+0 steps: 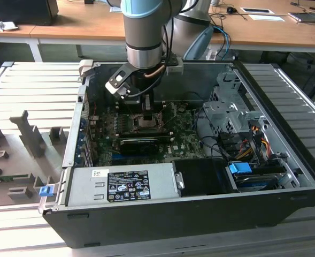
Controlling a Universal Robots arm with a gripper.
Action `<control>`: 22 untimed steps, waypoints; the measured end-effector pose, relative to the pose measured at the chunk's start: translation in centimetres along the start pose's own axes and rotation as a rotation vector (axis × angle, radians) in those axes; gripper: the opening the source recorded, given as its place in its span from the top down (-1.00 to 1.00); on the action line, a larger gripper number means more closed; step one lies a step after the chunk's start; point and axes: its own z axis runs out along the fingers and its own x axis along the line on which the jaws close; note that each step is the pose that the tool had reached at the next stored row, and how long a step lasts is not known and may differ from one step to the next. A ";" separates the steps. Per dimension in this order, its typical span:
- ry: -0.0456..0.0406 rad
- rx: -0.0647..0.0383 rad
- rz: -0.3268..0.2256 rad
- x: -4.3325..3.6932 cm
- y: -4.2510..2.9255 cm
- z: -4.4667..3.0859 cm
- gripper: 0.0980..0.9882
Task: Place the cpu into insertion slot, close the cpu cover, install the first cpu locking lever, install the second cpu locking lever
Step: 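Close the cpu cover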
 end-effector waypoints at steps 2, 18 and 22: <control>-0.0001 0.007 0.001 0.01 0.54 0.04 0.98; 0.0014 0.007 0.002 -0.02 1.14 -0.83 0.98; 0.0014 0.007 0.002 -0.02 1.17 -1.16 0.98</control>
